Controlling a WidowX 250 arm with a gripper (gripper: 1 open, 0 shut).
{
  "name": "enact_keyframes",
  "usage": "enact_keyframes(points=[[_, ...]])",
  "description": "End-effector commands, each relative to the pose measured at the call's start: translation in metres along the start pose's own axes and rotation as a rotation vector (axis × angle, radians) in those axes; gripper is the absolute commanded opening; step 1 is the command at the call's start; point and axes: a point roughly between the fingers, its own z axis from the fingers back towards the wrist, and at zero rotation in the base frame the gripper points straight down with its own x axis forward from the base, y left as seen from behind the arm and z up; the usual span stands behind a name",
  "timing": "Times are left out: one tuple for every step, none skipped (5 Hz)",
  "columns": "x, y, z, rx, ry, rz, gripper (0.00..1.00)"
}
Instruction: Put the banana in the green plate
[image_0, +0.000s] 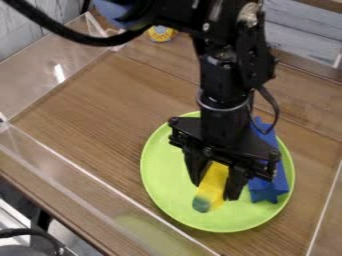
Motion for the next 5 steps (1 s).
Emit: enact_keyframes(points=[[0.0054, 0.0019, 0.0025, -0.014, -0.027, 0.007, 0.00], [0.0075, 0.0043, -0.0003, -0.019, -0.031, 0.014, 0.00], [0.0072, 0.0048, 0.0006, -0.020, -0.030, 0.020, 1.00], [0.0079, 0.0067, 0.0062, -0.019, -0.028, 0.025, 1.00], [0.0081, 0.0082, 0.0095, -0.017, -0.025, 0.031, 1.00]])
